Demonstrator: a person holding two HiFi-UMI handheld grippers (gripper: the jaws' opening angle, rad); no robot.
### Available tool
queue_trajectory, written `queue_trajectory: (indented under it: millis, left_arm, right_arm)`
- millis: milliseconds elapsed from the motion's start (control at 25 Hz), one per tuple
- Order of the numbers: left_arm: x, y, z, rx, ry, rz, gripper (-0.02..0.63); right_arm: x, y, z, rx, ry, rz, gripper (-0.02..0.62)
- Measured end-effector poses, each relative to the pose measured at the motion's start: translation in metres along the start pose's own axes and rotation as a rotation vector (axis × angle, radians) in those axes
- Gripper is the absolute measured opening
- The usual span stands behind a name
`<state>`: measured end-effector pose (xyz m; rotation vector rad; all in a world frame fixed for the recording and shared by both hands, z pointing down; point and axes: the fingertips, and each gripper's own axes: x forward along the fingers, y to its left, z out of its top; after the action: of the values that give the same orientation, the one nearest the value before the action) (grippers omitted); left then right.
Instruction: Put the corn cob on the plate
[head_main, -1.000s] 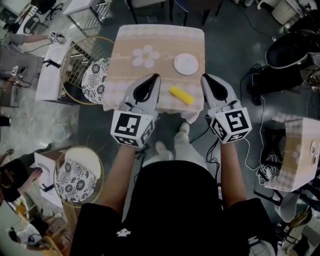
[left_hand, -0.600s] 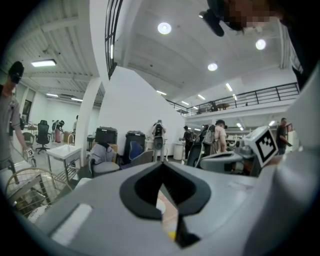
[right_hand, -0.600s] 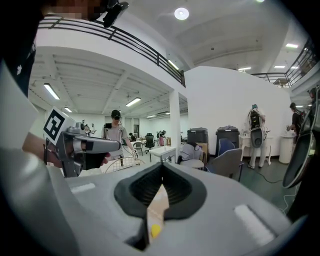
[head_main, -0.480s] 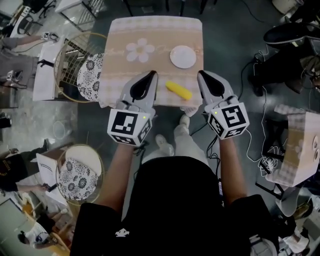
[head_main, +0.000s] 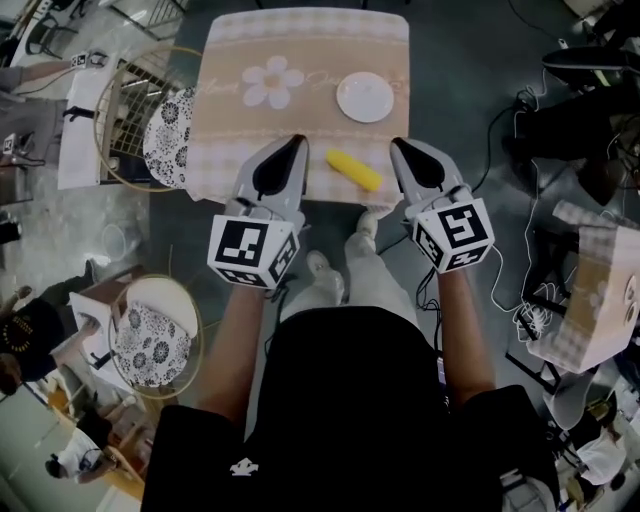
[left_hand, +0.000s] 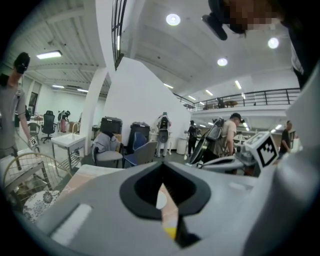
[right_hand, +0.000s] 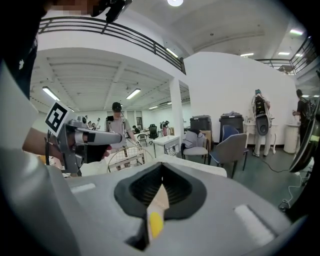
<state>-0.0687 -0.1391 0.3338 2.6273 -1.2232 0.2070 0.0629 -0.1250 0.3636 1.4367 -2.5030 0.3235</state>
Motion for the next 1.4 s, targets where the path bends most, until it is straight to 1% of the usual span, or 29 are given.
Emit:
queue_trajectory:
  millis: [360,560,960,1200,1280,1400]
  left_arm:
    - [0.013,0.002,-0.036,-0.038,0.065,0.008,0.009]
    - [0.011,0.006,-0.051,-0.062,0.086,0.031,0.009]
    - [0.007,0.010,-0.076,-0.086,0.129,0.056,0.009]
    - [0.008,0.007,-0.095,-0.104,0.170,0.061,0.009]
    - [0.008,0.009,-0.101,-0.112,0.178,0.065,0.009]
    - [0.005,0.012,-0.108,-0.124,0.189,0.080,0.009]
  right_arm:
    - [0.019,-0.007,-0.037,0.013,0.085,0.032,0.003]
    - [0.022,-0.006,-0.057,0.021,0.127,0.043,0.003]
    - [0.045,0.000,-0.102,-0.009,0.222,0.089,0.003]
    - [0.059,-0.001,-0.132,-0.011,0.283,0.117,0.003]
    - [0.064,-0.002,-0.141,-0.003,0.298,0.126,0.014]
    - [0.073,0.000,-0.156,-0.002,0.331,0.144,0.057]
